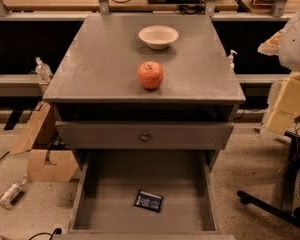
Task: Pick rxbar blueberry from middle drawer and place on counter
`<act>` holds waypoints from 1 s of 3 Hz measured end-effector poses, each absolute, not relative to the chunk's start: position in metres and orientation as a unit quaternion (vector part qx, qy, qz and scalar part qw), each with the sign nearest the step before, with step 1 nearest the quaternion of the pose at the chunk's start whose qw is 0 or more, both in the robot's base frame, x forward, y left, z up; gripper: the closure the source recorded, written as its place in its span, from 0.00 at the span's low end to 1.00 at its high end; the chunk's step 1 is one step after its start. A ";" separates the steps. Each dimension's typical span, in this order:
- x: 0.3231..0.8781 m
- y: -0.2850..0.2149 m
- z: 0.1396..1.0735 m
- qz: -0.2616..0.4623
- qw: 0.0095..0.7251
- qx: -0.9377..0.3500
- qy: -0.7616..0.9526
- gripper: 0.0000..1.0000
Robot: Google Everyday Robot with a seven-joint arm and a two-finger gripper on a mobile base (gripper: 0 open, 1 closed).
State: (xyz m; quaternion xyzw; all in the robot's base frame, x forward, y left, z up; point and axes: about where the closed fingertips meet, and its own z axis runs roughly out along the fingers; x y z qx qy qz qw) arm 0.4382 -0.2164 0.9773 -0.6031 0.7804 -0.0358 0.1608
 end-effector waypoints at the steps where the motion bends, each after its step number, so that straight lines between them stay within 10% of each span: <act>1: 0.438 -0.216 0.977 -0.036 0.161 -0.603 0.780 0.00; 3: 0.440 -0.194 0.891 0.052 0.228 -0.607 0.759 0.00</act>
Offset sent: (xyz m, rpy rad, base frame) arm 0.0230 0.0266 -0.0871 0.2497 -0.0661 0.0820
